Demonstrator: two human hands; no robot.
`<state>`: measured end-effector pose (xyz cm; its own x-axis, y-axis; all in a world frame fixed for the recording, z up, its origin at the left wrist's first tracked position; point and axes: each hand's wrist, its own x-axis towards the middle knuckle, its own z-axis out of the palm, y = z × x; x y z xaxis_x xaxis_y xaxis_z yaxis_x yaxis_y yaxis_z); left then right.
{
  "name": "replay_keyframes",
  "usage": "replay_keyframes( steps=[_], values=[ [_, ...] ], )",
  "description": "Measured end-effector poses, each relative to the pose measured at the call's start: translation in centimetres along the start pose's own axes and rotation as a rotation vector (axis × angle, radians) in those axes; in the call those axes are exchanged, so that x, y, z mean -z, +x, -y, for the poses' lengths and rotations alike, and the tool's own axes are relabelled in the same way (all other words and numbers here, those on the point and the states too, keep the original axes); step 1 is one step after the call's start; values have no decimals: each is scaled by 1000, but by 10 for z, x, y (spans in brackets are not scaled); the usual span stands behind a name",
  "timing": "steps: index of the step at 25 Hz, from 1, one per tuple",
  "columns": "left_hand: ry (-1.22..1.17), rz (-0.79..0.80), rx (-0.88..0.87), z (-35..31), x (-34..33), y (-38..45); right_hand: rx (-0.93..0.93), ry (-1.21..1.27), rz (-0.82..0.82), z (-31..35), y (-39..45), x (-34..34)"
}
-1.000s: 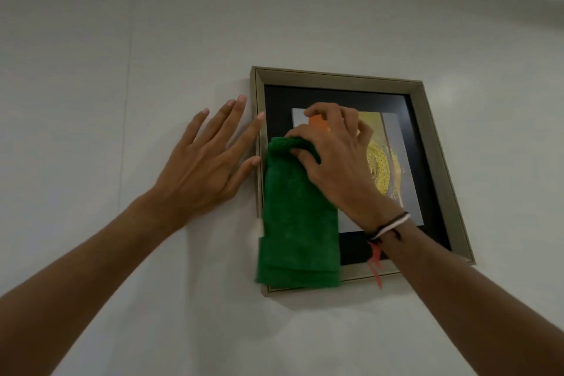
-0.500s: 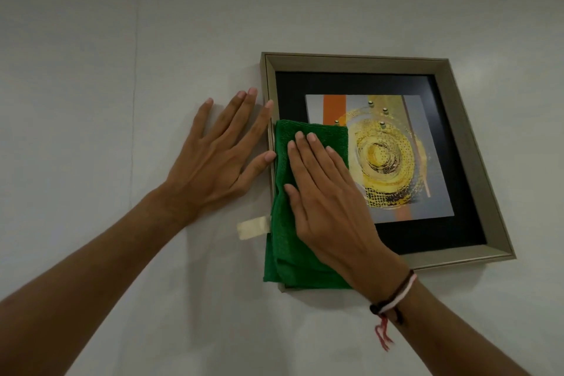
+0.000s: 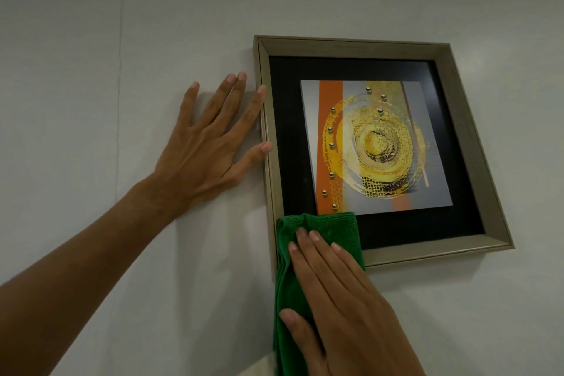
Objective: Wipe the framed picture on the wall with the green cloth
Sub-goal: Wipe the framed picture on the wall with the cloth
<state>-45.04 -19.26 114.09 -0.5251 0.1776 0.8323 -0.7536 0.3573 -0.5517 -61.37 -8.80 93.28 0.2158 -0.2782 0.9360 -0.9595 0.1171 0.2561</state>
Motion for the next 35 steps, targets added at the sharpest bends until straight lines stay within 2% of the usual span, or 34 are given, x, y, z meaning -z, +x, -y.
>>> replay_keyframes(
  steps=[7,12,15,22,25,29,35],
  values=[
    [35,-40,-18,1,-2,2,-80,-55,39,-19,-16,4],
    [22,-34,-14,0,0,1,-314,-69,31,-74,-41,16],
    [23,-36,-10,0,1,1,-411,31,-1,-85,-45,18],
    [18,-36,-5,0,2,0,-147,7,-70,-3,-16,-5],
    [5,-39,-3,0,1,0,-204,-4,-43,22,-1,-10],
    [-7,-50,-14,1,-1,0,-264,29,-19,23,17,-4],
    [12,-66,-30,3,-3,0,-227,-15,-4,9,65,8]
  ],
)
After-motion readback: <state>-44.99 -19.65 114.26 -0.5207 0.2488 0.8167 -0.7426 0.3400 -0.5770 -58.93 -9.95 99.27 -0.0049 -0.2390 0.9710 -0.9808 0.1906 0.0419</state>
